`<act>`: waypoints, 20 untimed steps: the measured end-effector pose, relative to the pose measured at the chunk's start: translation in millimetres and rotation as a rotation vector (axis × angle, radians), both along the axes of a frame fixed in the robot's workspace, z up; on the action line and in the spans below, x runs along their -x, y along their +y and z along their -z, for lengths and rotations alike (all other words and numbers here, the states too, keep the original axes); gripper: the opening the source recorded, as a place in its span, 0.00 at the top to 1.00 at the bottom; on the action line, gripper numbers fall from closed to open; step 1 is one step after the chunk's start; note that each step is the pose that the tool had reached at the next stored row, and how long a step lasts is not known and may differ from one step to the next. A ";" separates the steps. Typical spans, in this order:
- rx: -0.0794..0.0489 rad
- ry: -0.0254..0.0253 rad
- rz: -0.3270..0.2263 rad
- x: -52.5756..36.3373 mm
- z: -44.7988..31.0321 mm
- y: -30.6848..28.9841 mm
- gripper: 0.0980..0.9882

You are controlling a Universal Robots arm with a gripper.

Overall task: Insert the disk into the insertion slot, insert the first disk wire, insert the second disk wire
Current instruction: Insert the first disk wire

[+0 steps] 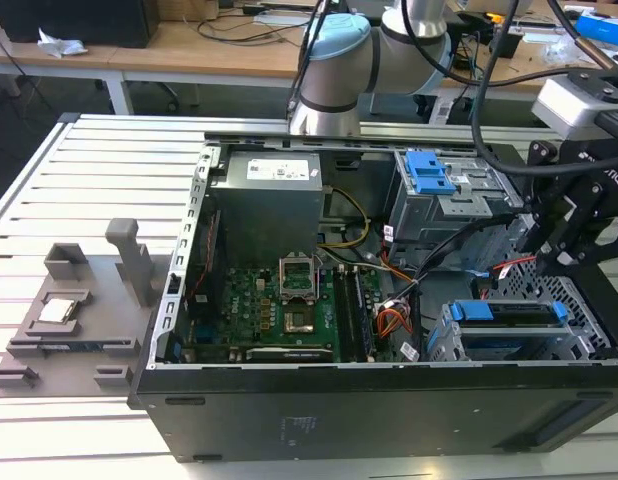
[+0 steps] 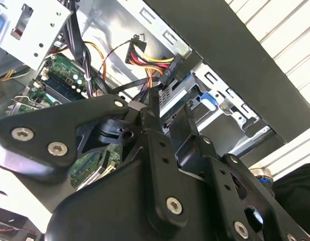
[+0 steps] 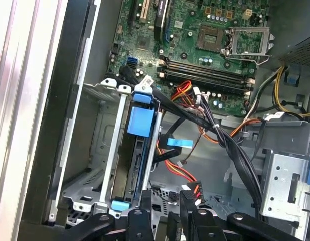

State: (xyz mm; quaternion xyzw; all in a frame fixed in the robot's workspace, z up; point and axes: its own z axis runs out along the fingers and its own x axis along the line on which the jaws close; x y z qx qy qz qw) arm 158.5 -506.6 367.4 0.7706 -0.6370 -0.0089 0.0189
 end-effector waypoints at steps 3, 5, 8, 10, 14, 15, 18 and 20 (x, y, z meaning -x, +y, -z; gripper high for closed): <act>0.000 0.0000 -0.004 -1.1 0.0 1.3 0.70; 0.000 0.0000 -0.006 -1.5 0.0 1.8 0.70; 0.000 0.0000 -0.009 -2.4 1.6 1.9 0.70; 0.001 0.0000 -0.011 -2.7 2.0 2.0 0.70; 0.001 0.0000 -0.017 -3.6 3.0 2.3 0.70; 0.002 0.0000 -0.019 -3.9 3.1 2.4 0.70; 0.008 0.0000 -0.032 -6.3 3.8 2.9 0.70; 0.013 0.0001 -0.036 -7.8 4.6 5.7 0.70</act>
